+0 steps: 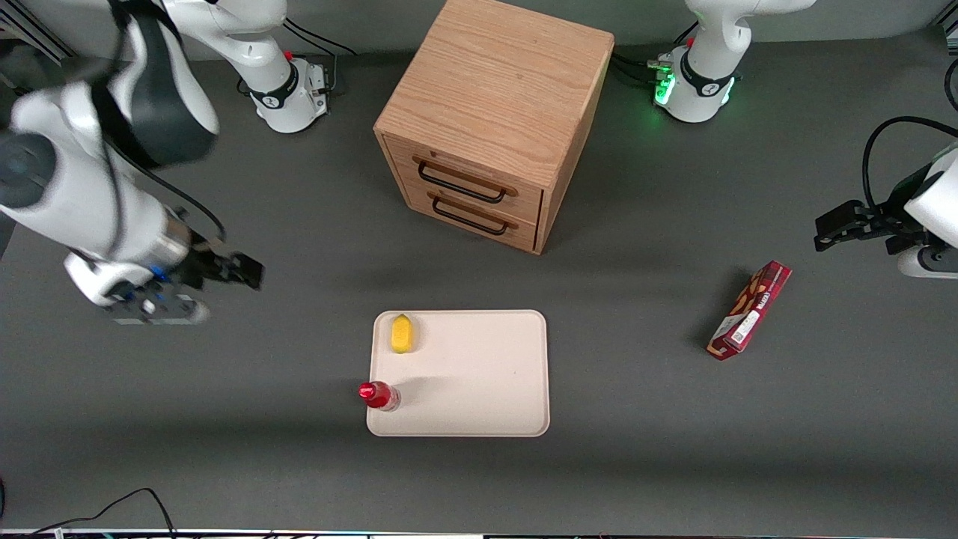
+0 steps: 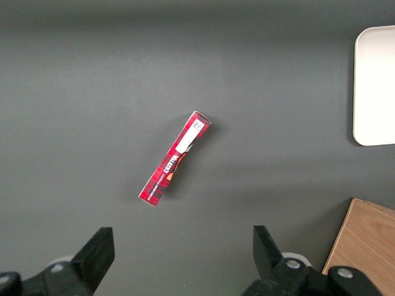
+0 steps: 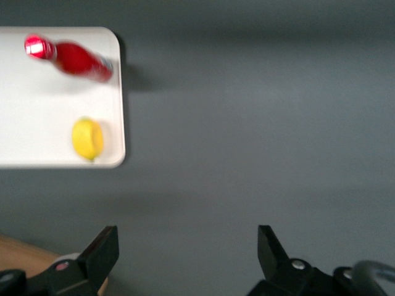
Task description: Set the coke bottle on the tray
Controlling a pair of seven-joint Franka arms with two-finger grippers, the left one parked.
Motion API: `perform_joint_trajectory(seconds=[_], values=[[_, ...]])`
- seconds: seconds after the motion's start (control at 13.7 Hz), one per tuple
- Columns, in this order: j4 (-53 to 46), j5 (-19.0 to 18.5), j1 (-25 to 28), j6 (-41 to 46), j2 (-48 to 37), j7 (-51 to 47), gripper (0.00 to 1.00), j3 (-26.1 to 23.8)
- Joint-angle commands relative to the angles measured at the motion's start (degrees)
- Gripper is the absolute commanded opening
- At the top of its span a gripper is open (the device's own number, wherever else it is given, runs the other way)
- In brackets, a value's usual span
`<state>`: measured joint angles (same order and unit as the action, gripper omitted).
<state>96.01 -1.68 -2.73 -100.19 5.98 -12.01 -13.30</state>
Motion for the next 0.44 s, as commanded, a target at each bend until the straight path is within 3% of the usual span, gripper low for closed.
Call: perform_joint_trajectory(seconds=[0.0,0.15,0.37], values=[[11.1,3.4,-3.2,-1.2,-12.5,4.1,1.0,-0.5],[10.1,5.5,-3.1,0.9,-13.9,3.7,1.0,1.4],[8.2,5.9,-2.3,2.5,-13.5,4.3,1.0,3.0]])
